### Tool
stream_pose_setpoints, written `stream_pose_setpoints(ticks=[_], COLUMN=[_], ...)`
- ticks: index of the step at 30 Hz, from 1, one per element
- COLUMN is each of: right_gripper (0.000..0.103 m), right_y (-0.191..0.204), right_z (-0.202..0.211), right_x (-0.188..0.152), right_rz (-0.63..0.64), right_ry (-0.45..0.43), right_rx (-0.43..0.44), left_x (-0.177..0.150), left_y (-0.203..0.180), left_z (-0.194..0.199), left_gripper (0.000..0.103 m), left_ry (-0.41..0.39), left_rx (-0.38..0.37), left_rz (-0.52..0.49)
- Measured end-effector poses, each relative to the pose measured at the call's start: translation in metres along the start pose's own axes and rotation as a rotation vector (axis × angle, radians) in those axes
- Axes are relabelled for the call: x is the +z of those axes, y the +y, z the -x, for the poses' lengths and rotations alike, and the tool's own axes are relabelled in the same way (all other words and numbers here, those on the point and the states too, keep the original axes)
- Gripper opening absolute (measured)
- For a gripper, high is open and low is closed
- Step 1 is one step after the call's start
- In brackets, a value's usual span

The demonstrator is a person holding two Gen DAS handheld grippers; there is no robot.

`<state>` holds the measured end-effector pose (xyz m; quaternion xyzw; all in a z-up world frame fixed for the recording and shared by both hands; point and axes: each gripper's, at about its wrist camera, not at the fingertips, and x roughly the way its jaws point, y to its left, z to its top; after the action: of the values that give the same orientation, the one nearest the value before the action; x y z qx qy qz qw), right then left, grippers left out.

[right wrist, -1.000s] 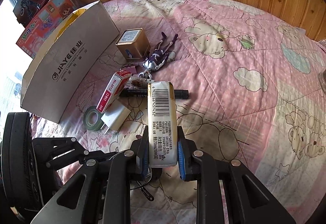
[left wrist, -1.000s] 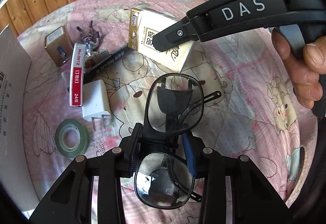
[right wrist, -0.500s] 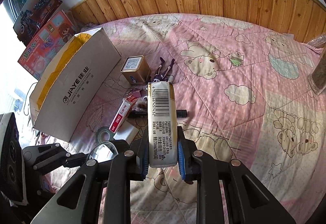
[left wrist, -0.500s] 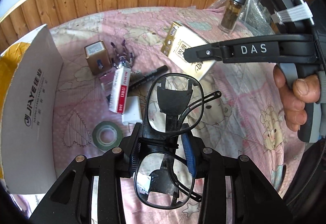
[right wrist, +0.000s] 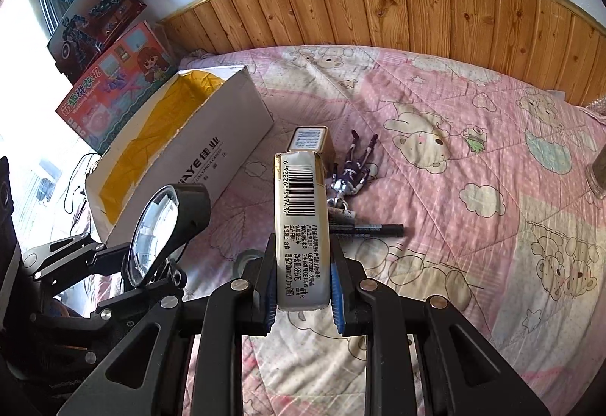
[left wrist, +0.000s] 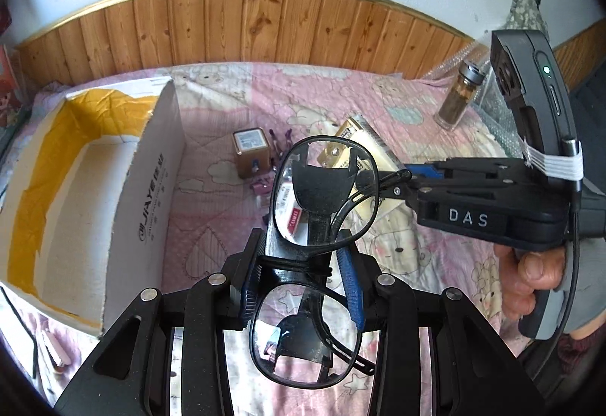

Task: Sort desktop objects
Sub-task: 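Lift and carry the glasses and cream pack toward the yellow-taped box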

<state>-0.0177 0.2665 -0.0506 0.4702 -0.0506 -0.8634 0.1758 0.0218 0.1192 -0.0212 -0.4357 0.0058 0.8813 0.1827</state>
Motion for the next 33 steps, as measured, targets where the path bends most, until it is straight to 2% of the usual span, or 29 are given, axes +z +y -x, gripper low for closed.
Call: stream_pose_setpoints(ticks=[9,15,22,25,33], right_gripper=[0.024,0.024,0.024,0.024,0.024], right_y=[0.025,0.054,0.096,0.109,0.139], right_z=[0.016,0.008,0.009,0.004,-0.004], right_x=[0.007,0.014,0.021,0.022,0.037], right_rz=[0.017,0.049,0.14,0.166,0.195], right_ry=[-0.04,-0.037,-0.064,-0.056,-0.055], right_rx=[0.05,0.073,0.065,0.05,0.058], left_x=[0.02,0.035,0.039,0.039,0.035], left_y=[0.028,0.071,0.13,0.146,0.183], left_z=[0.044,0.064,0.06,0.057,0.057], left_gripper=[0.039,0.039,0.039,0.039,0.039], left_ry=[-0.008,-0.05,-0.066,-0.059,-0.055], left_rx=[0.117,0.17,0.16,0.136,0.157], left_rz=[0.04,0.115,0.225,0.257,0.311])
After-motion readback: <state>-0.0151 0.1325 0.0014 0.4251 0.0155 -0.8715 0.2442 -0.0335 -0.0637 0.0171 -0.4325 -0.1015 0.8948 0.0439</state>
